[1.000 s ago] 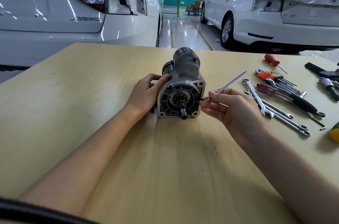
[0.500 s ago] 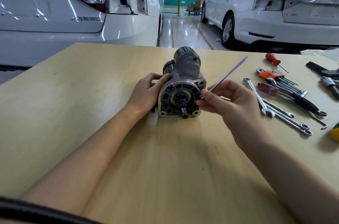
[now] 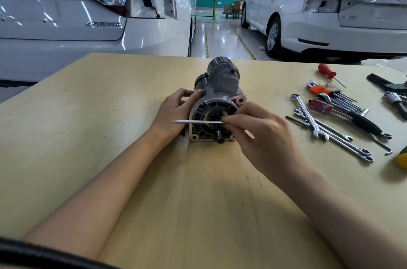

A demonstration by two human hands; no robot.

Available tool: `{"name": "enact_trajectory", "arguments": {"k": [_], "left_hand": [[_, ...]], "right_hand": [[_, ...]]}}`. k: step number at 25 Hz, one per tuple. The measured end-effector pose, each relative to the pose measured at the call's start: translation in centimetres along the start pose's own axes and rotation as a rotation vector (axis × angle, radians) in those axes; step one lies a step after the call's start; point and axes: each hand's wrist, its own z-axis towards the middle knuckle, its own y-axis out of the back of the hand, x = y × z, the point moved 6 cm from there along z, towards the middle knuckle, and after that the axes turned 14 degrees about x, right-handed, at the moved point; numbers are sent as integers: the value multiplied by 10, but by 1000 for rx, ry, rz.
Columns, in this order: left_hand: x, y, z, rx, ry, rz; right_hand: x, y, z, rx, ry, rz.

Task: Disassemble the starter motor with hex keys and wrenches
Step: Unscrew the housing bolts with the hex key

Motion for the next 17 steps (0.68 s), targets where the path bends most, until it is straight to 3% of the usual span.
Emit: {"name": "enact_trajectory", "arguments": {"k": [4,8,11,14,17], "left_hand": [[1,-1,-1,-3,17,-22],[1,0,-1,-8,29,-35],[0,-1,-2,-6,26,-35],[0,0,-2,-12,27,-33],[0,0,-1,-6,25,-36]], "right_hand": [[-15,16,-5,-141,-200,325],[-39,5,-7,-111,-539,978],[-46,-5,-8,-51,-664,1239],[-44,-12,-9,118,-726,1430],[-27,-16,-10,541,-649,1431]]}}
